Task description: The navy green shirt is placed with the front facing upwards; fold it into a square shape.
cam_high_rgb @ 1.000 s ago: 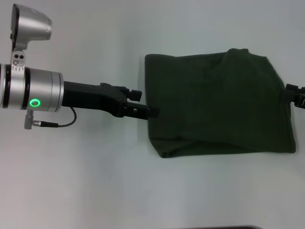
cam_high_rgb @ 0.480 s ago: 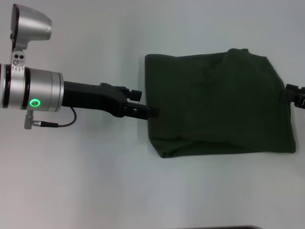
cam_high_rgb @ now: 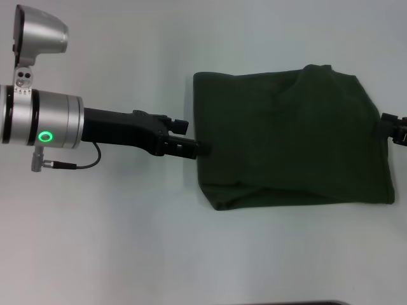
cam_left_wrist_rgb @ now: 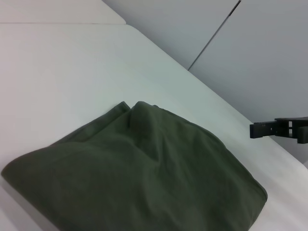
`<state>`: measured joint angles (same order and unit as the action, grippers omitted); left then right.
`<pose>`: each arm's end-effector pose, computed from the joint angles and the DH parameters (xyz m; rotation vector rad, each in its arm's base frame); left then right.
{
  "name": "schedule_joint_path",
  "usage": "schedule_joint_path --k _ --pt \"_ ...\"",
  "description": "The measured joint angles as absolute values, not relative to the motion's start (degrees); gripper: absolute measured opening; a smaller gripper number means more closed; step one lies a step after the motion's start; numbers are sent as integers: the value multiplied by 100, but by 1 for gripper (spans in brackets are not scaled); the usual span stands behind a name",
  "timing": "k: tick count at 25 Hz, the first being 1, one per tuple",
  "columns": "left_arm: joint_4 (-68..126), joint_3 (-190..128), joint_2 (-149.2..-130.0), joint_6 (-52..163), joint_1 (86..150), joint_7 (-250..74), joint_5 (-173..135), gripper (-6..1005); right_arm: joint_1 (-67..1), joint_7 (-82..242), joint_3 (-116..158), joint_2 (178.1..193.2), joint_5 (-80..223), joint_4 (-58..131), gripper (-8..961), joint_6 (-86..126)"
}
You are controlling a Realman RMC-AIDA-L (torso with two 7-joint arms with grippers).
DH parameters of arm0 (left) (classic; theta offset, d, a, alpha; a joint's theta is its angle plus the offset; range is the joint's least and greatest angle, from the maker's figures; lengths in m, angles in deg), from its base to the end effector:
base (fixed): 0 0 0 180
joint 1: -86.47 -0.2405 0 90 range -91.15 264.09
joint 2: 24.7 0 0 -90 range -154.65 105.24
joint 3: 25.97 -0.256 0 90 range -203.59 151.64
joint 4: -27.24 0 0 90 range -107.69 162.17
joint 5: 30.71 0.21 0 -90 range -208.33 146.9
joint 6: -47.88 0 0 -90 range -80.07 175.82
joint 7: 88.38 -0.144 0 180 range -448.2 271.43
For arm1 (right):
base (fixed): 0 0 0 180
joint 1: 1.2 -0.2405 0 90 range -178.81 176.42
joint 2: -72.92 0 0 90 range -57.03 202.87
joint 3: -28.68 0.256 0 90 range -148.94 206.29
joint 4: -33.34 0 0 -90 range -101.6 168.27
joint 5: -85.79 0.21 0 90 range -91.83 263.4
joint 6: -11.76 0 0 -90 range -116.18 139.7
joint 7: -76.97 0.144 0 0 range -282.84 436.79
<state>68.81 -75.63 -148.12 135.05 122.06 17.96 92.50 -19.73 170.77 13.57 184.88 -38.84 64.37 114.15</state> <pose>-0.2200 0.3330 -0.0493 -2.8930 -1.0878 -0.4666 0.3563 0.2438 0.0653 -2.3443 1.3481 0.9166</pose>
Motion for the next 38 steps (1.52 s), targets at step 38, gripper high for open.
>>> schedule_joint_path --k 38 --pt "6978 -6734 -14446 13567 11871 1796 9383 917 -3026 17051 476 18856 -3911 6387 844 10541"
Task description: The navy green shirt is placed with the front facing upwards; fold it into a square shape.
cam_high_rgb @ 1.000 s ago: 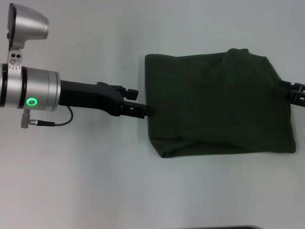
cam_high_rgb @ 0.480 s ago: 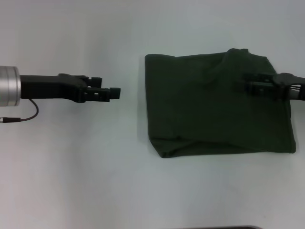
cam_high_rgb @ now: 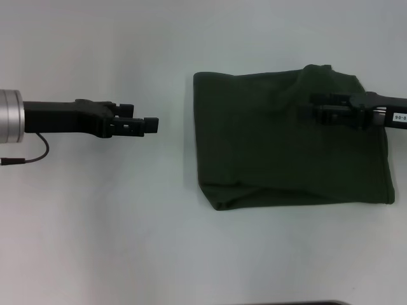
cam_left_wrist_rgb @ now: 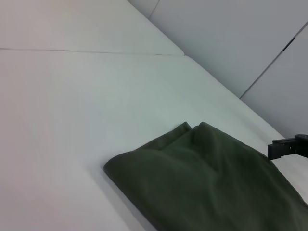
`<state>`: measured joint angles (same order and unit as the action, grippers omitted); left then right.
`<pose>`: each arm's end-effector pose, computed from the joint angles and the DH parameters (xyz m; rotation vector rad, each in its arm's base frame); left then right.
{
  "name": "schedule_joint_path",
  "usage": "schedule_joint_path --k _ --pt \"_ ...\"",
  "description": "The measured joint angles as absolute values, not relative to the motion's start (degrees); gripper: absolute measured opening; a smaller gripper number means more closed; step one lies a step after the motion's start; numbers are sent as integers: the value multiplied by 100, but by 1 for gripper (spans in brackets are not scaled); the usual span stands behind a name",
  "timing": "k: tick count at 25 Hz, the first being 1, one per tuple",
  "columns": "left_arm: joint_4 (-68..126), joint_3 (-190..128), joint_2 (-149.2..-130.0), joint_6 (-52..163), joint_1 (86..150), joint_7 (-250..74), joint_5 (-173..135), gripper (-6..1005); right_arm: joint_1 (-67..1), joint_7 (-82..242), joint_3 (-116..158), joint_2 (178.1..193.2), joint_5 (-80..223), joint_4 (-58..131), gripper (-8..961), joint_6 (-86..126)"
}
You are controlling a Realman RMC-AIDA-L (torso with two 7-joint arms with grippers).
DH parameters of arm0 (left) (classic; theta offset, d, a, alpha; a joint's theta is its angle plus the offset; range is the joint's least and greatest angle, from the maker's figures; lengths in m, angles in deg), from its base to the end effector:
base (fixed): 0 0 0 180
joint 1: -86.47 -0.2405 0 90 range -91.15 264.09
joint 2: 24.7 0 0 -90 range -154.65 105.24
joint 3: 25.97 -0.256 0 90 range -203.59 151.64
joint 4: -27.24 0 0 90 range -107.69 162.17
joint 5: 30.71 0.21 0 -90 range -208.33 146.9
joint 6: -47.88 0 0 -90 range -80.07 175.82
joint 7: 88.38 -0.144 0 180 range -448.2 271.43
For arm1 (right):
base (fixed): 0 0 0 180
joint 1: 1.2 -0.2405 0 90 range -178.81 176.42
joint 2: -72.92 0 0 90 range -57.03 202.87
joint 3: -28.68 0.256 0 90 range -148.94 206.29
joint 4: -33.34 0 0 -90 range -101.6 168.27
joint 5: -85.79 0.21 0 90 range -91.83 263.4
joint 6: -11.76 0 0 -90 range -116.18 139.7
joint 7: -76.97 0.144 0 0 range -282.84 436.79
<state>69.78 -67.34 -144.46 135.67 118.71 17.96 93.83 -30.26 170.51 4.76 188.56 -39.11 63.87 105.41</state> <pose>-0.2615 0.3370 -0.0050 -2.6976 -1.1759 -0.5026 0.3052 0.3073 0.0194 -2.5518 1.2085 0.7955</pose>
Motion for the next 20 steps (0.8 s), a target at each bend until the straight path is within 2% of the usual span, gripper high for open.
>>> schedule_joint_path --k 20 --pt "6977 -6727 -14440 13536 11908 1854 9338 917 -3229 17070 168 18888 -3910 6374 847 10361"
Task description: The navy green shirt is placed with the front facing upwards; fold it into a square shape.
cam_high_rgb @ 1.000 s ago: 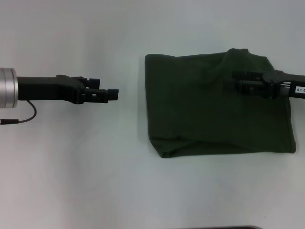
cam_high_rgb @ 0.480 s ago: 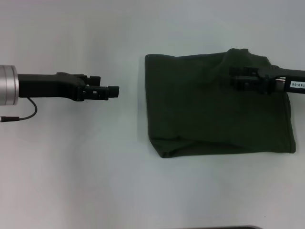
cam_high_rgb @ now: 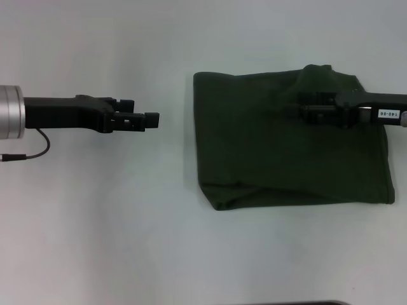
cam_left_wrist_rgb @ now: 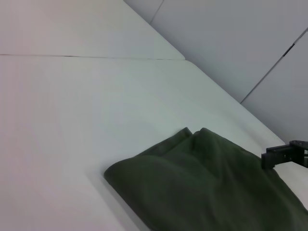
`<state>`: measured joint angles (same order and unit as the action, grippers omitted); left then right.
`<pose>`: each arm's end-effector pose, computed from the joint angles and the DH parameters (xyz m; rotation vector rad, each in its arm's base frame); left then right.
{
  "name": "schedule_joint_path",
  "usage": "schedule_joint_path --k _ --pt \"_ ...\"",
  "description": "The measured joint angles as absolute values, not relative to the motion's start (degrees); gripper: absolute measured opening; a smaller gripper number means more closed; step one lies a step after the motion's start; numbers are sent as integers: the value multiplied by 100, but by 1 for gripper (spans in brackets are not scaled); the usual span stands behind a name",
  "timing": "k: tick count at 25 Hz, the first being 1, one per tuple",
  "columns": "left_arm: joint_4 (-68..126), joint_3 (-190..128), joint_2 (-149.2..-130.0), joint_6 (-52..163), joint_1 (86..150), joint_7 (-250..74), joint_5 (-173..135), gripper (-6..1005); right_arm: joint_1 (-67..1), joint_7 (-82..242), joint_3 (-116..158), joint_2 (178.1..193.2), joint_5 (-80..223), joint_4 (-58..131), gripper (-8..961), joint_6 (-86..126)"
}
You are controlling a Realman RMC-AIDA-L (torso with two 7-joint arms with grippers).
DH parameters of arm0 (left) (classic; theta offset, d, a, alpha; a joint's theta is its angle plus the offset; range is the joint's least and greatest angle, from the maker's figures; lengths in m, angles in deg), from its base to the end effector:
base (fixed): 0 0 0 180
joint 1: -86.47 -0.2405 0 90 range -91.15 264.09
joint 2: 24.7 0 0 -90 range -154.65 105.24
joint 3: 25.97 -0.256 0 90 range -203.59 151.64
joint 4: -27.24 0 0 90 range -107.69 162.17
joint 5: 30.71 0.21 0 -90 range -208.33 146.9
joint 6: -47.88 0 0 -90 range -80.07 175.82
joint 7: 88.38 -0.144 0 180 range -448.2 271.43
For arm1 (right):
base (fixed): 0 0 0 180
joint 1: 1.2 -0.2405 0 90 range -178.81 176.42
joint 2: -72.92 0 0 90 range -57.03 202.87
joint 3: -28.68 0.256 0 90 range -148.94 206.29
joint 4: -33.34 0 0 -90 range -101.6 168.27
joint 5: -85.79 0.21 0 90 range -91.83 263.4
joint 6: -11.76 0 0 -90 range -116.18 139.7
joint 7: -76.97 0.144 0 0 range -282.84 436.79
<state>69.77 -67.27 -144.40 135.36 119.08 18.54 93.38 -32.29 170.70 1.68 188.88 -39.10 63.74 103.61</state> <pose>-0.2591 0.3401 -0.0040 -2.6883 -1.1799 -0.5148 0.2944 0.3178 0.0108 -2.6081 1.1721 0.7427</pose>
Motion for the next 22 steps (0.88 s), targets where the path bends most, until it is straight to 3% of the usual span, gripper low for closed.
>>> schedule_joint_path --k 22 --pt "6978 -6726 -14441 13568 11908 1845 9332 917 -3189 17144 134 18892 -3910 6409 850 10314"
